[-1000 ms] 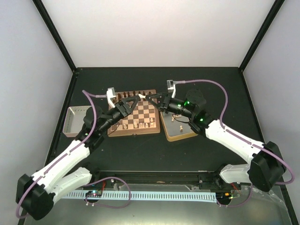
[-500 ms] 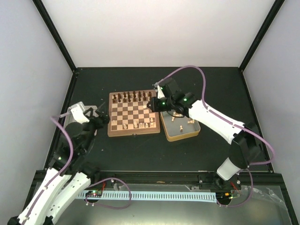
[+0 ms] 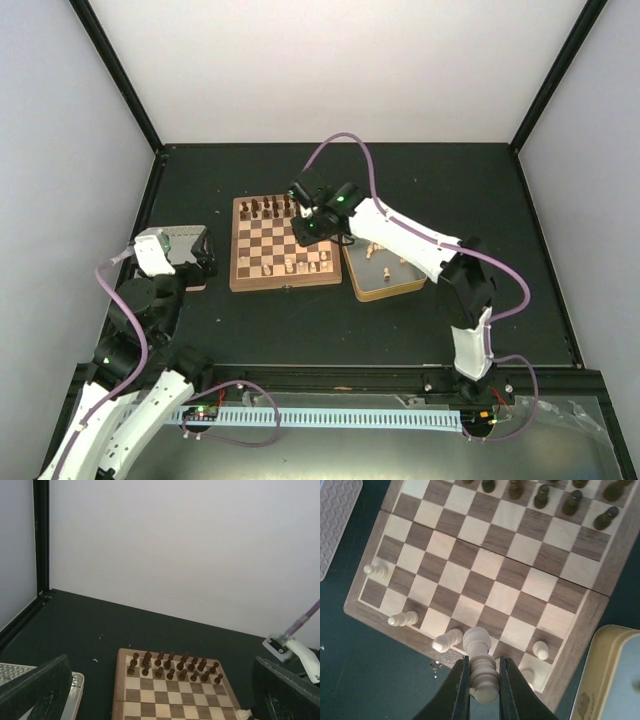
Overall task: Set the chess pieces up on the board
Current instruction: Place the chess piece on the chessboard.
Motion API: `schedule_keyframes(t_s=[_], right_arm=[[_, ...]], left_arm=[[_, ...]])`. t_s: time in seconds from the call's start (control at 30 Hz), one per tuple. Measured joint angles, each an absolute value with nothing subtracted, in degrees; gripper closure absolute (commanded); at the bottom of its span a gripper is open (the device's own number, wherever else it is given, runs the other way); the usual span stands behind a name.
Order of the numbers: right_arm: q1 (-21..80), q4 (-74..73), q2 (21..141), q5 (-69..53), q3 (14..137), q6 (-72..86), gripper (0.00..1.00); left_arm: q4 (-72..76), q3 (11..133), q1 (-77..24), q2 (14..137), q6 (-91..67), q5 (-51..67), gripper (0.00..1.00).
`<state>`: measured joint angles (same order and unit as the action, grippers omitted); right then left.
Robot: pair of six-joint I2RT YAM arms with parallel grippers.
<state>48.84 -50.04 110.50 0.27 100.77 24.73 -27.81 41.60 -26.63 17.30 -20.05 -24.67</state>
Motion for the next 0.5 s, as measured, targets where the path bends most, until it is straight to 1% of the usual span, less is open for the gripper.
schedule_keyframes(t_s=[0.27, 0.5], right_arm=[[55.1, -58.4, 119.4, 3.2, 115.4, 22.8, 0.97], [58.0, -64.0, 126.8, 5.0, 123.4, 21.3, 0.95]], left_arm=[[-29.6, 41.1, -26.6, 16.7, -18.8, -25.8, 0.01], [-30.5, 40.8, -26.2, 13.5, -18.9, -28.8, 0.01]])
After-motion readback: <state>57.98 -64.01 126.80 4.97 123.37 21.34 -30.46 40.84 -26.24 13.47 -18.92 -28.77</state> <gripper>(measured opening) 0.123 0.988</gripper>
